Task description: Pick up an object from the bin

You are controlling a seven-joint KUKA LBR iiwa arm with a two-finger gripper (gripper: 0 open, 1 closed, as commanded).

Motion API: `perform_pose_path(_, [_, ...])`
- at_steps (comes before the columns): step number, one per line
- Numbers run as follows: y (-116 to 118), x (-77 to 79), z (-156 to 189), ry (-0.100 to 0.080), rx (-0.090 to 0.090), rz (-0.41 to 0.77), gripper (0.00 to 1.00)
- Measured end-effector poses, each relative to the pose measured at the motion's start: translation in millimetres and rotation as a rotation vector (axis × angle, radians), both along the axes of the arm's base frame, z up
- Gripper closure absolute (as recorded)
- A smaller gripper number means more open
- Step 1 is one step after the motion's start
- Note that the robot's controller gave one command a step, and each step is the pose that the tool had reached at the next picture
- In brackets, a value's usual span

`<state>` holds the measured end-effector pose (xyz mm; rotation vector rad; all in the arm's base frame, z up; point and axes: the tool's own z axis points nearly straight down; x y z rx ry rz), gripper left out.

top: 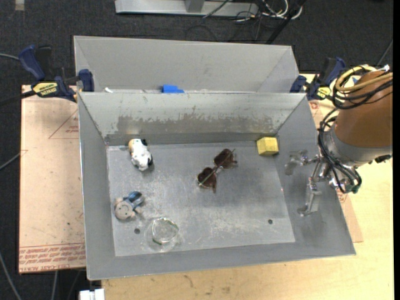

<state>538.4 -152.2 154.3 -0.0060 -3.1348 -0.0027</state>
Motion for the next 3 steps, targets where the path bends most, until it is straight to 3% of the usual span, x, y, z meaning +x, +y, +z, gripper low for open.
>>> perform_pose_path(1, [1,2.1,4,-0.008,-0.002,0.004,0.0])
perform_pose_path(2, [8,85.3,-55,-0.017,-0.004,0.017,0.0])
perform_pose_path(3, [93,93.3,-29,-0.008,-0.001,0.083,0.0])
